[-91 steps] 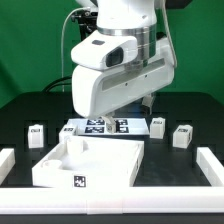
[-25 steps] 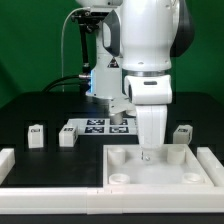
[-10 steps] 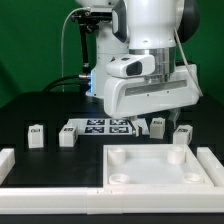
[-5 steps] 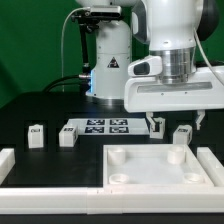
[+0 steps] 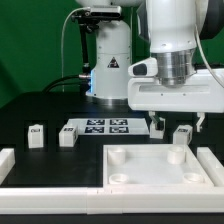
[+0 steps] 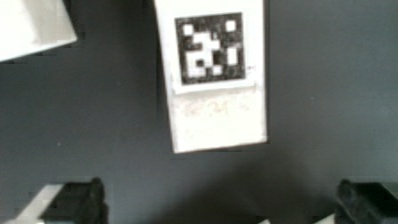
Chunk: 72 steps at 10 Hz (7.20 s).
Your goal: Assemble one leg
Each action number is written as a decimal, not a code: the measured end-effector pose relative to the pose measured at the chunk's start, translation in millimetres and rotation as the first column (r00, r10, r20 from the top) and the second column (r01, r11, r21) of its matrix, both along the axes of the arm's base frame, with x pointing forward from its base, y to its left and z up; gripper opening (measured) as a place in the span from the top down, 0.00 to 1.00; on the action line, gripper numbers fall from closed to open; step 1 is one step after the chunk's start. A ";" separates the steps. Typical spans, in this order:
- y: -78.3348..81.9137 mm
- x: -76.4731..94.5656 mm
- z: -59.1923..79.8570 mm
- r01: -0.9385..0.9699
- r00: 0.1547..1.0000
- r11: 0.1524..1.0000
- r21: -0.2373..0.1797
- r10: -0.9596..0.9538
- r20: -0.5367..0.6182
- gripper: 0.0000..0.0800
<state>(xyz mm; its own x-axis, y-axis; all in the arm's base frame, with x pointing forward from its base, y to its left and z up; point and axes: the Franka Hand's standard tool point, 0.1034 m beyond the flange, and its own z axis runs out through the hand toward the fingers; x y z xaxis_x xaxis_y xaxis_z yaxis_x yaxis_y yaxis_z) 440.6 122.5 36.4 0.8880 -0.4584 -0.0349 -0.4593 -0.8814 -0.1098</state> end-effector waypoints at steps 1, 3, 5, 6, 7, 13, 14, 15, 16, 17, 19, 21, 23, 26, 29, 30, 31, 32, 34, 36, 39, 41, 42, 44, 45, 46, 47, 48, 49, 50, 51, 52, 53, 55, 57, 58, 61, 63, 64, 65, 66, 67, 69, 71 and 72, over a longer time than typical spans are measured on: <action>-2.1 -4.1 -2.2 -0.033 0.999 0.999 0.003 0.033 -0.033 0.19; -10.4 -6.9 -0.8 -0.063 0.972 0.995 0.077 0.078 -0.223 0.19; -11.7 -8.3 -1.8 -0.060 0.928 0.989 0.134 0.104 -0.357 0.19; -12.5 -13.6 0.1 -0.059 0.880 0.982 0.179 0.136 -0.454 0.19; -12.7 -13.8 0.0 -0.045 0.836 0.976 0.213 0.154 -0.527 0.19; 10.2 -30.4 -6.4 -0.035 0.680 0.956 0.291 0.236 -0.694 0.19; 11.9 -33.0 -10.9 -0.039 0.687 0.958 0.286 0.233 -0.688 0.19; 13.6 -37.4 -16.3 -0.043 0.692 0.959 0.280 0.231 -0.684 0.19; 15.3 -41.9 -21.0 -0.046 0.695 0.960 0.275 0.229 -0.681 0.19; 17.5 -44.8 -23.1 -0.051 0.692 0.960 0.274 0.232 -0.684 0.19; 20.1 -45.3 -23.0 -0.058 0.691 0.960 0.274 0.237 -0.683 0.19; 20.1 -45.1 -24.0 -0.058 0.693 0.960 0.273 0.236 -0.681 0.19; 19.7 -44.8 -24.0 -0.059 0.694 0.960 0.274 0.237 -0.680 0.35; 19.7 -44.2 -23.9 -0.059 0.694 0.960 0.274 0.237 -0.680 0.64; 19.7 -44.3 -23.9 -0.059 0.694 0.960 0.274 0.237 -0.680 0.64; 19.7 -44.3 -23.9 -0.059 0.694 0.960 0.274 0.237 -0.680 0.64; 19.7 -44.3 -23.9 -0.059 0.694 0.960 0.274 0.237 -0.680 0.64; 17.1 -44.4 -19.6 -0.070 0.689 0.957 0.281 0.250 -0.681 0.64; 11.3 -38.6 8.4 -0.093 0.684 0.951 0.296 0.277 -0.675 0.64; 3.9 -25.1 40.9 -0.107 0.669 0.938 0.329 0.313 -0.674 0.64; 2.0 -19.1 46.4 -0.113 0.703 0.942 0.315 0.300 -0.644 0.64; 5.2 -7.7 46.4 -0.160 0.843 0.959 0.236 0.257 -0.473 0.64; 3.1 -9.6 47.7 -0.181 0.864 0.960 0.213 0.258 -0.432 0.64; -13.7 19.8 55.8 -0.255 0.934 0.962 0.100 0.272 -0.233 0.64; -18.2 27.3 61.5 -0.274 0.950 0.960 0.053 0.279 -0.139 0.64; -20.2 39.4 71.6 -0.305 0.952 0.952 -0.008 0.305 -0.020 0.64; -17.9 53.0 80.9 -0.331 0.934 0.941 -0.069 0.337 0.117 0.64; -14.4 56.7 80.4 -0.350 0.920 0.933 -0.085 0.359 0.155 0.64; -9.7 64.7 85.0 -0.320 0.903 0.941 -0.107 0.337 0.268 0.64; -4.2 59.3 84.9 -0.311 0.870 0.942 -0.128 0.336 0.360 0.64; -2.2 55.7 81.0 -0.325 0.867 0.936 -0.131 0.351 0.355 0.64; 1.9 68.1 78.1 -0.394 0.834 0.906 -0.157 0.424 0.353 0.64; -0.5 90.5 74.6 -0.434 0.805 0.882 -0.183 0.471 0.362 0.64; -5.0 123.2 75.2 -0.468 0.766 0.856 -0.220 0.517 0.382 0.64; -4.1 129.6 73.6 -0.482 0.754 0.846 -0.228 0.533 0.384 0.64; -4.1 129.2 73.1 -0.482 0.754 0.846 -0.228 0.533 0.383 0.64; -3.8 133.6 60.4 -0.488 0.724 0.834 -0.257 0.551 0.415 0.64; -1.6 158.6 53.0 -0.493 0.688 0.821 -0.288 0.570 0.448 0.64; -0.3 165.2 52.6 -0.502 0.687 0.816 -0.287 0.577 0.442 0.64; 0.2 170.2 53.5 -0.502 0.683 0.815 -0.290 0.579 0.445 0.64; -1.6 169.8 50.7 -0.502 0.686 0.815 -0.289 0.578 0.442 0.64; -4.5 168.1 47.6 -0.500 0.690 0.817 -0.288 0.577 0.438 0.64; -13.4 164.2 42.3 -0.495 0.690 0.817 -0.296 0.576 0.438 0.64; -19.2 164.3 37.0 -0.495 0.693 0.817 -0.297 0.577 0.431 0.64; -18.5 164.6 37.0 -0.495 0.692 0.816 -0.297 0.578 0.432 0.64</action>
Offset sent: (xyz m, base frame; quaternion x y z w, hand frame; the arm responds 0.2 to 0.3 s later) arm -0.0025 0.0048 -0.0003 -0.0050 -0.2671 0.0046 0.9636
